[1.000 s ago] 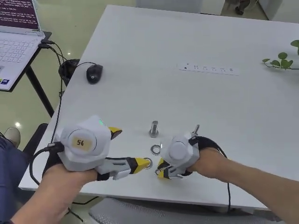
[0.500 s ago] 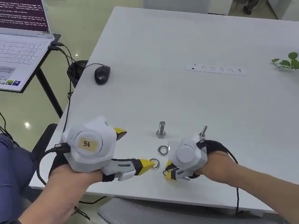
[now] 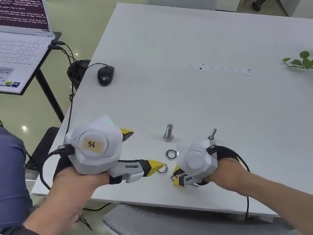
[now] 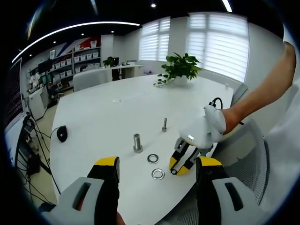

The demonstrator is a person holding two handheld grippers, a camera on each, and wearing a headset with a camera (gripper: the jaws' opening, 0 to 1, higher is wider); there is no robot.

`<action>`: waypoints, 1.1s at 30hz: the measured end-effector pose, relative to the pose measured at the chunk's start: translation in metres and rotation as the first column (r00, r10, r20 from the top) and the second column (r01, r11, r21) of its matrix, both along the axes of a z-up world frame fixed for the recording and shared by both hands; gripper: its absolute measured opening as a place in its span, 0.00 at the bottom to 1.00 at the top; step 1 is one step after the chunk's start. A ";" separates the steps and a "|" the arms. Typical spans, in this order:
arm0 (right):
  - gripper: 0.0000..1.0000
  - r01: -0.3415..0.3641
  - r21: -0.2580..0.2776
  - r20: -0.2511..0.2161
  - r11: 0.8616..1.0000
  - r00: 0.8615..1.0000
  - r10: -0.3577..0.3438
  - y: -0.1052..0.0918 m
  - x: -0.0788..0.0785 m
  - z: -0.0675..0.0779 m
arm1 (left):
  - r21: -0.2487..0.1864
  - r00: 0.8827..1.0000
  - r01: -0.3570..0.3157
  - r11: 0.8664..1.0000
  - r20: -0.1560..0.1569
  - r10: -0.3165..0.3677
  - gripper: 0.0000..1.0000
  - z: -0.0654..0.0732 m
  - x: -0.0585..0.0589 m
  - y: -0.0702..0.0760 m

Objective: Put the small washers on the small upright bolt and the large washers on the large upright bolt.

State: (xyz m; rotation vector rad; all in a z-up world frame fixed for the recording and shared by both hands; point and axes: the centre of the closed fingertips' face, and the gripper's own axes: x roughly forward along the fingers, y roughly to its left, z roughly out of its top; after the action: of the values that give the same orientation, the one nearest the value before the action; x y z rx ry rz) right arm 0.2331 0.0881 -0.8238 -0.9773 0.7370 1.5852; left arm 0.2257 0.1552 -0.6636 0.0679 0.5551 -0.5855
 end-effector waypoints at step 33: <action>0.16 -0.229 -0.035 -0.048 0.973 0.973 0.227 -0.013 -0.001 -0.001 | 0.064 0.999 -0.031 0.997 -0.041 0.034 0.65 0.008 -0.002 0.007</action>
State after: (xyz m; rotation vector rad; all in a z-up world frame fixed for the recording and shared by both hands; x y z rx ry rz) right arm 0.2317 0.0749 -0.8253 -1.0909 0.7083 1.8015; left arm 0.2241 0.1624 -0.6554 0.1069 0.6148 -0.5386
